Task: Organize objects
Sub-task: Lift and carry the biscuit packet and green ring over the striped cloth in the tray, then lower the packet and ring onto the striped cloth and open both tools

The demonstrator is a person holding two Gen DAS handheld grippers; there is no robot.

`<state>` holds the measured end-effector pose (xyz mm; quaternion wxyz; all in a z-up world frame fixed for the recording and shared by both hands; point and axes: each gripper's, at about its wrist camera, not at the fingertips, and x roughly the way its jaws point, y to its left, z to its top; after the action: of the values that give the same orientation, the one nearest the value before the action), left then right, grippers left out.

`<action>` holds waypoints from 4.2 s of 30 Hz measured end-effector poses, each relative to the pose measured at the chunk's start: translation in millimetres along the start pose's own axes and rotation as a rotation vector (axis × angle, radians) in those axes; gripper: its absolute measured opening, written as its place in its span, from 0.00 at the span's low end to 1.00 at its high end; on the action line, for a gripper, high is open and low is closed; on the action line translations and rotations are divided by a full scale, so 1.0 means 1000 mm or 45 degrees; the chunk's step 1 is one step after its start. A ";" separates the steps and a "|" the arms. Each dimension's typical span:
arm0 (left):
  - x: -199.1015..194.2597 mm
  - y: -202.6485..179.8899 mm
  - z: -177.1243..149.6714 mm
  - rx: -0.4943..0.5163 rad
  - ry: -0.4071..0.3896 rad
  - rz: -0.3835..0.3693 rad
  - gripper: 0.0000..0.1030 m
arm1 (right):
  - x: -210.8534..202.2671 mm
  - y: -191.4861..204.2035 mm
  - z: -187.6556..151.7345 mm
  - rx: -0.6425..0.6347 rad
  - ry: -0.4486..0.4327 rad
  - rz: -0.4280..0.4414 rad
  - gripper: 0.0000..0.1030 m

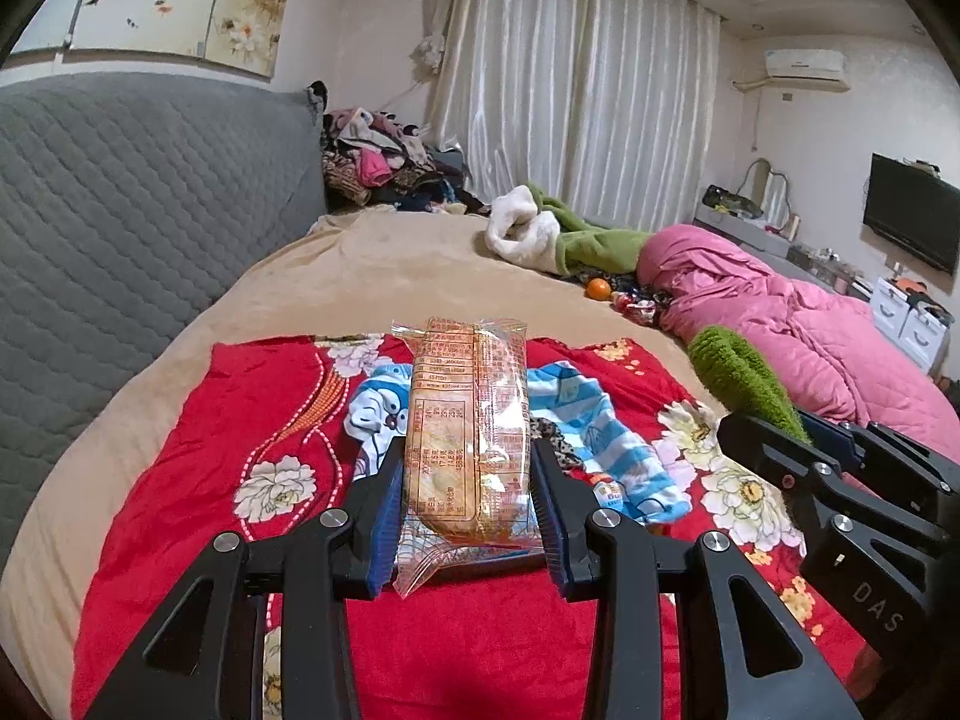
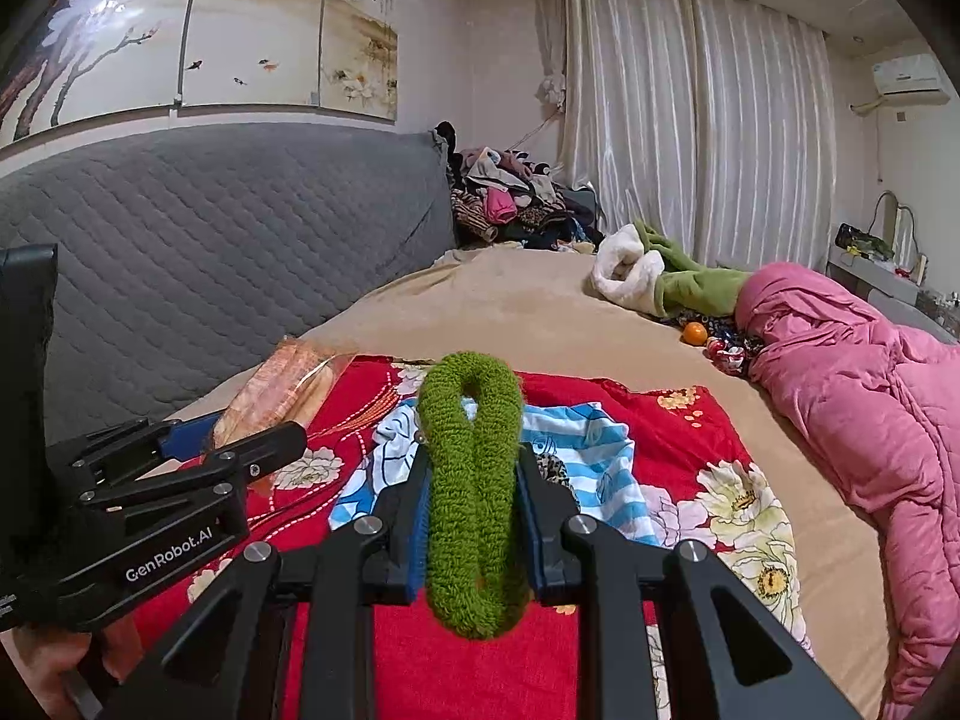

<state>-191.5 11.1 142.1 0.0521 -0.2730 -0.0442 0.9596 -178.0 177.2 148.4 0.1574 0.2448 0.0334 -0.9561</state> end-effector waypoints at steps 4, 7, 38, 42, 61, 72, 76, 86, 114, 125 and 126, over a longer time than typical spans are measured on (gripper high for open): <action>0.014 0.001 0.002 0.005 0.013 0.005 0.39 | 0.010 -0.002 0.003 -0.002 0.002 -0.001 0.24; 0.023 0.002 0.003 0.006 0.020 0.008 0.39 | 0.017 -0.005 0.006 0.002 0.001 -0.002 0.24; 0.120 0.006 0.015 0.052 0.054 0.051 0.39 | 0.108 -0.020 0.015 0.005 0.032 0.017 0.24; 0.132 0.011 0.007 0.037 0.082 0.054 0.39 | 0.120 -0.023 0.009 0.010 0.055 0.021 0.24; 0.194 0.029 -0.042 0.000 0.174 0.085 0.39 | 0.185 -0.035 -0.030 0.056 0.177 0.039 0.24; 0.223 0.035 -0.058 -0.010 0.220 0.092 0.39 | 0.215 -0.038 -0.049 0.052 0.239 0.035 0.24; 0.229 0.035 -0.063 -0.014 0.237 0.083 0.39 | 0.224 -0.038 -0.054 0.046 0.260 0.032 0.24; 0.240 0.036 -0.072 -0.014 0.266 0.090 0.39 | 0.242 -0.035 -0.064 0.029 0.308 0.022 0.24; 0.260 0.035 -0.088 0.006 0.370 0.120 0.39 | 0.269 -0.040 -0.086 0.019 0.424 -0.004 0.25; 0.257 0.038 -0.088 -0.009 0.374 0.111 0.39 | 0.269 -0.041 -0.087 0.032 0.429 0.007 0.27; 0.257 0.039 -0.088 -0.011 0.374 0.109 0.39 | 0.269 -0.041 -0.087 0.032 0.428 0.005 0.27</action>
<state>-365.4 9.7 -70.2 0.0157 -0.4124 -0.0284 0.9104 -374.2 151.6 -56.8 0.1485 0.4031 0.0470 -0.9018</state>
